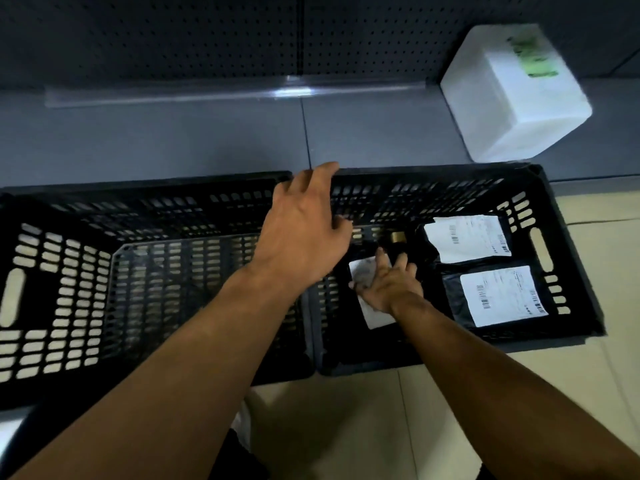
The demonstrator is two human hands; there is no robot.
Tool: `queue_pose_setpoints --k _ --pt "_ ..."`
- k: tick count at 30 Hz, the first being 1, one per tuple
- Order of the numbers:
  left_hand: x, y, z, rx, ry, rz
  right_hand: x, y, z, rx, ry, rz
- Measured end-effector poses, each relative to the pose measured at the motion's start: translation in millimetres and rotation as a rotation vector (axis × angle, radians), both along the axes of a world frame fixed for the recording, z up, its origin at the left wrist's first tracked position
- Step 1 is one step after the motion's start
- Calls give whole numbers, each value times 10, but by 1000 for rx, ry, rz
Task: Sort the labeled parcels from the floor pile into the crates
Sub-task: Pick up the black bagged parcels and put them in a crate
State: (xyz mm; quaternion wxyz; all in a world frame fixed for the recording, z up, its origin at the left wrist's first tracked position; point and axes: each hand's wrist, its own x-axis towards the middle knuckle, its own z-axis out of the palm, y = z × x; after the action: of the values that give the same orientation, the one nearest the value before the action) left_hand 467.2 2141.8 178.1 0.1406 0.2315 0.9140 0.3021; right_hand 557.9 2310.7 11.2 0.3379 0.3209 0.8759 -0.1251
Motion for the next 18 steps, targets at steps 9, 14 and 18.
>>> queue_pose_setpoints --k 9,14,18 --pt "545 -354 481 8 -221 -56 454 -378 2080 -62 294 220" --pt "856 -747 1701 51 -239 41 703 -490 3703 -73 375 281" --pt "999 -1133 3111 38 -215 43 797 -694 5018 -134 453 255"
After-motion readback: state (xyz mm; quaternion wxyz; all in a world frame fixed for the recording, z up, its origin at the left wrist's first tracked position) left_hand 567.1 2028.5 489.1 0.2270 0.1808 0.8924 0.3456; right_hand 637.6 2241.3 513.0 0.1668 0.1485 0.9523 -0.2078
